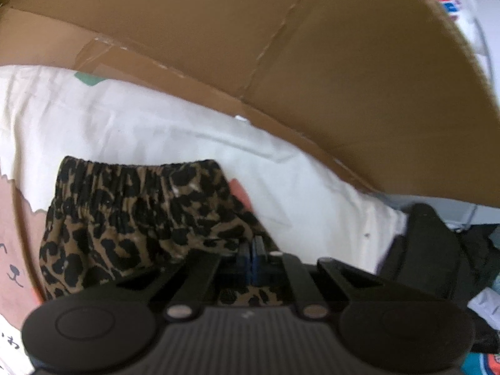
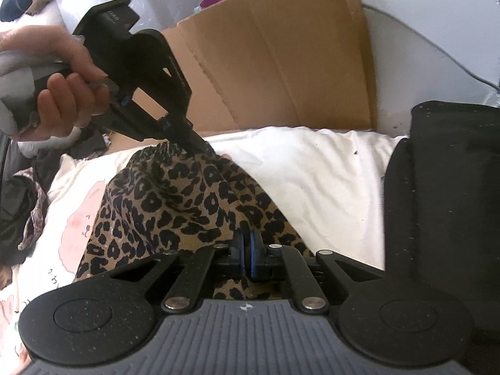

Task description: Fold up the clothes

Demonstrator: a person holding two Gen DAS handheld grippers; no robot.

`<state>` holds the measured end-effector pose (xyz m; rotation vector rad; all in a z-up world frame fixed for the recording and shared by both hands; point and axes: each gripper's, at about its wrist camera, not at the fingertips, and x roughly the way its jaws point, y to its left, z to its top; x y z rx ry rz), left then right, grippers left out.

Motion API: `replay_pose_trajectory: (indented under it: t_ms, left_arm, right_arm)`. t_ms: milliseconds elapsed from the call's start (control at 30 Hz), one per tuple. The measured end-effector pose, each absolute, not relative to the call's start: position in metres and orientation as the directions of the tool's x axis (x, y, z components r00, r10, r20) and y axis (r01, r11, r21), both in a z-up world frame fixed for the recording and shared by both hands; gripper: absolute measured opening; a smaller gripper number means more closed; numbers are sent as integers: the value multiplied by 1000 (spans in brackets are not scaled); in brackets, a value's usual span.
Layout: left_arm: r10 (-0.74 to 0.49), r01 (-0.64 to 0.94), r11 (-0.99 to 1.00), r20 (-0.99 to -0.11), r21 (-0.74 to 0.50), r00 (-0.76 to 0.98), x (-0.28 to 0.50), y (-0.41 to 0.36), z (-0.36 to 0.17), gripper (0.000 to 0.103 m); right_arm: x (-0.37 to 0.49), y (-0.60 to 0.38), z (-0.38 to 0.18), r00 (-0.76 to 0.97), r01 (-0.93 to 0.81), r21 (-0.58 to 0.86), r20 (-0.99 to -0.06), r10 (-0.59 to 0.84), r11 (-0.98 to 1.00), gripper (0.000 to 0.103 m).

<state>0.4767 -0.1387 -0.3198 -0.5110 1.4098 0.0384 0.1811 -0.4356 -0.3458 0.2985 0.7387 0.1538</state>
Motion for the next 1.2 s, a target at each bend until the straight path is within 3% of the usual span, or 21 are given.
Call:
replay_pose_trajectory:
  t_ms: [367,567,733,800,967,1200]
  left_arm:
    - [-305,-351,869,-936,-348,172,488,-150,-372,1]
    - [-318,-359,861,-932,-360,171,495,-149,-390,1]
    - [-329,-334,868,-930,-367,167,497,-148,-392,1]
    - [-335,-325,869,-928,-372,166,497,-147,-391,1]
    - [-338,-310,873,-925,-377,172,496,-147,-386,1]
    - [-343,-301,873,-921,-385,184,496,-144,-377,1]
  right_arm:
    - [188,-442,-358,703,32,250,-694,156,968,0]
    - [180,-456,-361,696,82,319,-696,175,944,1]
    - [144,-463,-354,702,92,375,-682,207,922,16]
    - [123,-461,-353,692,110,358,-697,187,927,17]
    - [90,-467,-351,695,171,344,-706,134,924,37]
    - [77,-464,-352,674,155,315,-727,133,936,37]
